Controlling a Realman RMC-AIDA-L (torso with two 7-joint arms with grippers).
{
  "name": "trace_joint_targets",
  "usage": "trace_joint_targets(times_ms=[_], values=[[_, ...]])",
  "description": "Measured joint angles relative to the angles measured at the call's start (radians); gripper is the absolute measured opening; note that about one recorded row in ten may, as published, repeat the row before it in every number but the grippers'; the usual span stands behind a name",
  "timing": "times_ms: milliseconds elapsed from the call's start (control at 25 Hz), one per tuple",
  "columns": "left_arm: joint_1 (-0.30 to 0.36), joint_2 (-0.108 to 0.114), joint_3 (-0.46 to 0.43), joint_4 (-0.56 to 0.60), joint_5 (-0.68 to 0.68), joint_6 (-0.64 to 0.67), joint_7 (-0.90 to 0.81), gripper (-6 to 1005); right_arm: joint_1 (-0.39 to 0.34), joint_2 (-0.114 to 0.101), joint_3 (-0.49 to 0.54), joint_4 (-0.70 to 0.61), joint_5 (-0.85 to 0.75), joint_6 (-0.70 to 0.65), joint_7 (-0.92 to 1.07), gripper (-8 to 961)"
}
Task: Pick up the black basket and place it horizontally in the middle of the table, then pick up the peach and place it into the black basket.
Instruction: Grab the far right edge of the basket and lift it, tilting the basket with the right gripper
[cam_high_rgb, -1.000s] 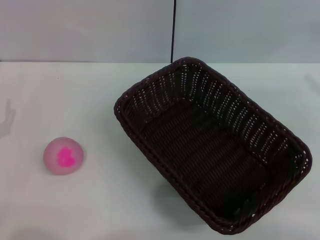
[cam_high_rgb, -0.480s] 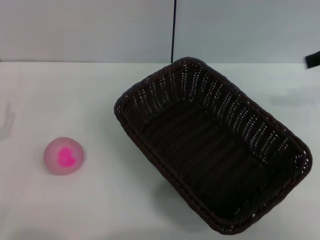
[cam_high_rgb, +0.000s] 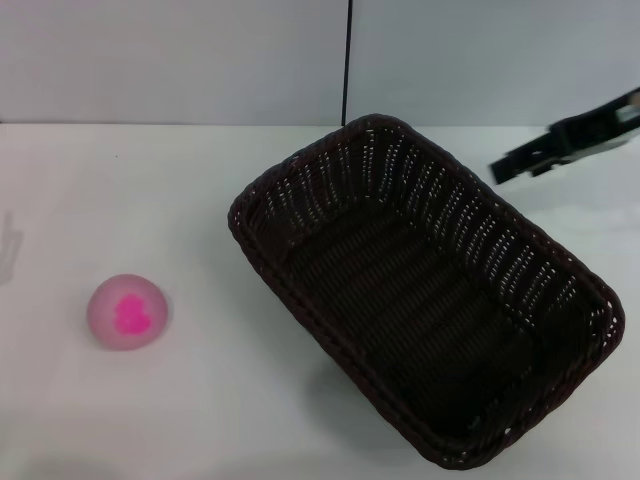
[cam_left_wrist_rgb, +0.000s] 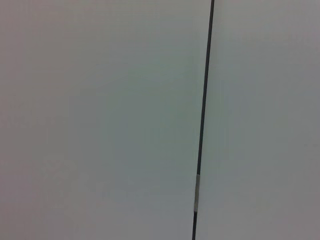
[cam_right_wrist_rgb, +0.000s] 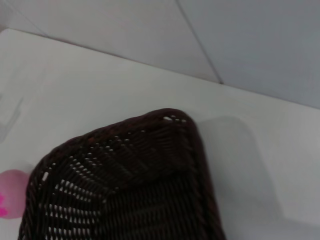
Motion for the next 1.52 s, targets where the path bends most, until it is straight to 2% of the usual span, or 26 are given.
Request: trace_joint_targets(times_ms=[120,360,520,920,1160,1320,1520], values=[[-0.002,0.000,0.000,0.002,0.000,-0.001,0.000,798,0.028,0.022,-0.042,0.068,0.000,0.059,-0.006,652],[-0.005,0.001,-0.004,0.003,0.000,-0.004,0.000,794,0.069,0.043,-0.114,0.159,-0.004,0.128,-0.001,650],[0.000,0.002,-0.006,0.006,-0.001,-0.005,0.000,791,0.084,0.052,-0.179,0.197,-0.028,0.184,0.028,649],[0.011,0.001,-0.003,0.008,-0.002,-0.006,0.000,785,0.084,0.060,-0.203,0.197,-0.063,0.213,0.036,646],[0.011,0.000,-0.003,0.008,-0.002,-0.006,0.001,781,0.080,0.063,-0.204,0.198,-0.063,0.227,0.030,420],[0.011,0.000,-0.002,0.008,-0.002,-0.006,0.001,778,0.077,0.065,-0.221,0.189,-0.063,0.233,-0.002,219],[0.018,0.000,0.000,0.008,-0.001,0.003,0.001,775,0.075,0.066,-0.233,0.151,-0.067,0.224,-0.067,186]])
